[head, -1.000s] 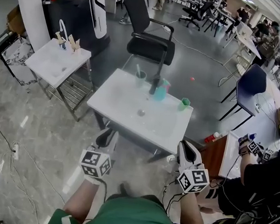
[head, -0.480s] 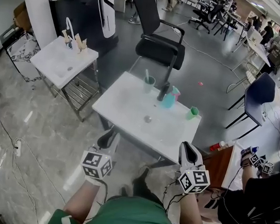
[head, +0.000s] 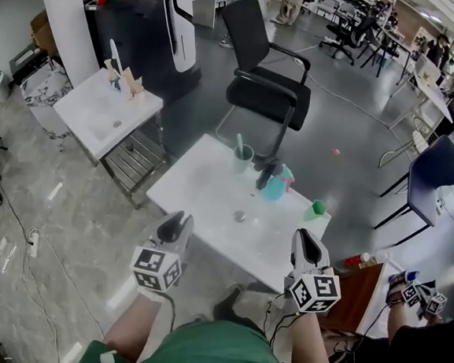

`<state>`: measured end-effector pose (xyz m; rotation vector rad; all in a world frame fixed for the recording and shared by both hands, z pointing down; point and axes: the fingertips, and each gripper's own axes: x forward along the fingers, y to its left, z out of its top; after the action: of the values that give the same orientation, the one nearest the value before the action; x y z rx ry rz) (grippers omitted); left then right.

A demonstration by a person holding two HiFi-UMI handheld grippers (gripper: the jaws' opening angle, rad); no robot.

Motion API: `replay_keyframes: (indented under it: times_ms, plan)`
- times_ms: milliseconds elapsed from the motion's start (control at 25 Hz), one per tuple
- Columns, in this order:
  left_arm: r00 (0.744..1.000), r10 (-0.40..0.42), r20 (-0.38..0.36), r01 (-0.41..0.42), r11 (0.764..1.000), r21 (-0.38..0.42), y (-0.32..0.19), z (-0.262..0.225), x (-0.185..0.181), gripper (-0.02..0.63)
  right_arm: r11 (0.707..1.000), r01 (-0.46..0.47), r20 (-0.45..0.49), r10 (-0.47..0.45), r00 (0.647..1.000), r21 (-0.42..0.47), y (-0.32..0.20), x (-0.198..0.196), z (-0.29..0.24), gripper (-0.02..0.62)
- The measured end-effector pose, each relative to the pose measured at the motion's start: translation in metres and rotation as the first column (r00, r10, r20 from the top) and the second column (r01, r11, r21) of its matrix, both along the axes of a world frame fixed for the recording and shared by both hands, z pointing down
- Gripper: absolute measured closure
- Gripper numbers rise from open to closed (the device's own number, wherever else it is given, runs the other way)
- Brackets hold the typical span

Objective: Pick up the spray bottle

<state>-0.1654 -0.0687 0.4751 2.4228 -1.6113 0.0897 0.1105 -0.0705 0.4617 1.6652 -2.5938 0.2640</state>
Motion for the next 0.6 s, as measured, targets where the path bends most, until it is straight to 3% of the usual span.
replay_keyframes:
  times_ms: [280, 400, 600]
  plan:
    - [0.997, -0.033, 0.076, 0.029, 0.998, 0.053, -0.068, -0.021, 0.032, 0.513, 1.000, 0.017, 0.030, -0.017, 0.999, 0.009, -0.078, 0.034, -0.007, 0.556]
    - [0.994, -0.046, 0.098, 0.039, 0.997, 0.070, -0.091, -0.024, 0.045, 0.503, 1.000, 0.013, 0.039, -0.014, 0.999, 0.020, -0.105, 0.049, -0.007, 0.491]
    - [0.992, -0.058, 0.113, 0.049, 0.996, 0.078, -0.117, -0.029, 0.059, 0.500, 1.000, 0.017, 0.052, -0.018, 0.998, 0.020, -0.135, 0.064, -0.002, 0.477]
